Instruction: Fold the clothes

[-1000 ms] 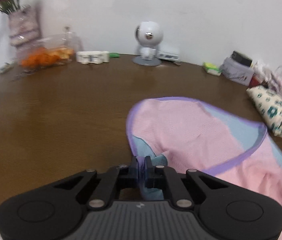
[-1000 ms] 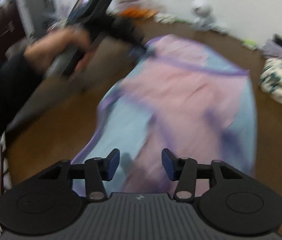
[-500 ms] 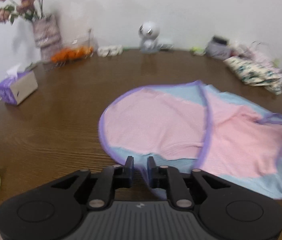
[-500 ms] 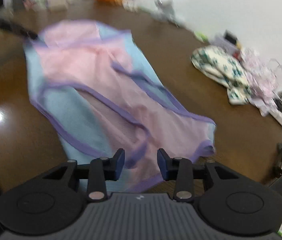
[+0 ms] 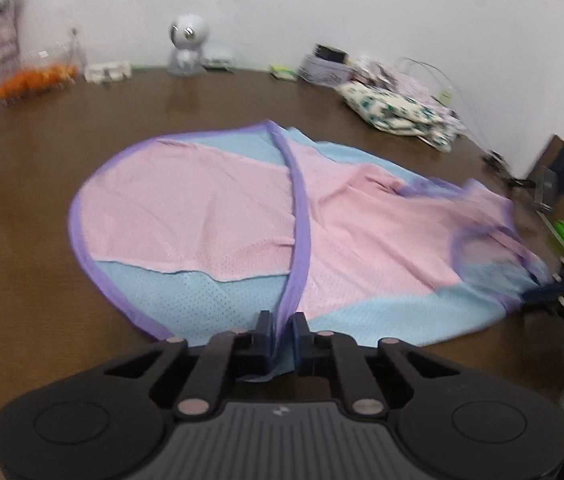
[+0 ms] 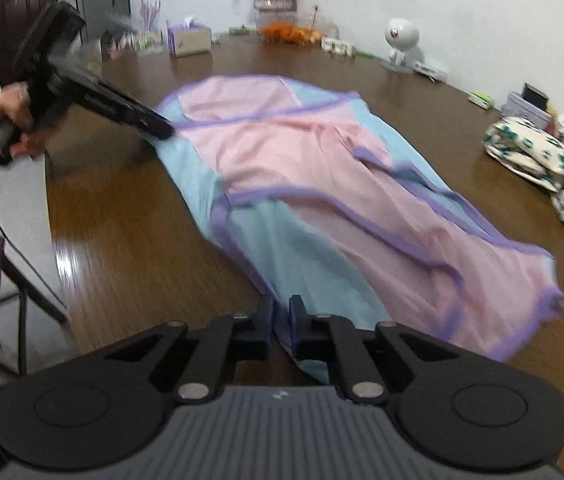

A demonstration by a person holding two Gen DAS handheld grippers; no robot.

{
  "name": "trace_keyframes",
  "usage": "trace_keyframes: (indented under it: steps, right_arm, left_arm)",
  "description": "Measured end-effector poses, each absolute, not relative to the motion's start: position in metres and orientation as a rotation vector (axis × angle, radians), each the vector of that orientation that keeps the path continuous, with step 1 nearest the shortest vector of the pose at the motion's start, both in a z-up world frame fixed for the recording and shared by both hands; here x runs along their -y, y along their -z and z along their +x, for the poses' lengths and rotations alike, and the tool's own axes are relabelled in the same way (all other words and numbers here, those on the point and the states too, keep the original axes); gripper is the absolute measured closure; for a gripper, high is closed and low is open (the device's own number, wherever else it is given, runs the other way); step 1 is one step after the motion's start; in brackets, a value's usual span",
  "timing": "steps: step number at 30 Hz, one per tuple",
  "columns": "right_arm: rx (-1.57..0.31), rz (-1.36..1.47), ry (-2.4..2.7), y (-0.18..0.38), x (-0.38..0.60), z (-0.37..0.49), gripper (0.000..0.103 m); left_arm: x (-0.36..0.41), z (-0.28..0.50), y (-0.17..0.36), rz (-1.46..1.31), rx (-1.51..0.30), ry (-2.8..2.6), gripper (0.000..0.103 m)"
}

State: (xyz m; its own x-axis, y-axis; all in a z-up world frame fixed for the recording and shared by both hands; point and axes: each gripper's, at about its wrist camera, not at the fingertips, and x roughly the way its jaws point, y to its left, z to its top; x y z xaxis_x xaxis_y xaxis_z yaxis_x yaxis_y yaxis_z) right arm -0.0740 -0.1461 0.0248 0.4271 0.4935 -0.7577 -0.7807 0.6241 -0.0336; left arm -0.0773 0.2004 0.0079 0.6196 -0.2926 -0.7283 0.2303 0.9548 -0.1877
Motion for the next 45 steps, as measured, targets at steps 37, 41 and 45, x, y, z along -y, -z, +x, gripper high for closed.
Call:
trace_keyframes:
  steps: [37,41,45]
  right_arm:
    - [-0.797,-0.207,-0.766,-0.052,-0.027,0.093,0.061]
    - [-0.844,-0.235,-0.725,-0.035,-0.057,0.115,0.084]
    - [-0.827,-0.208,-0.716,-0.033,-0.057,0.121,0.102]
  left_arm:
    - [-0.152,-0.096,-0.004,-0.048,-0.817,0.259,0.099]
    - [-0.146,-0.105,-0.002,-0.064,-0.803,0.255,0.100]
    - [-0.148,-0.111,-0.005,-0.072,-0.799,0.257,0.101]
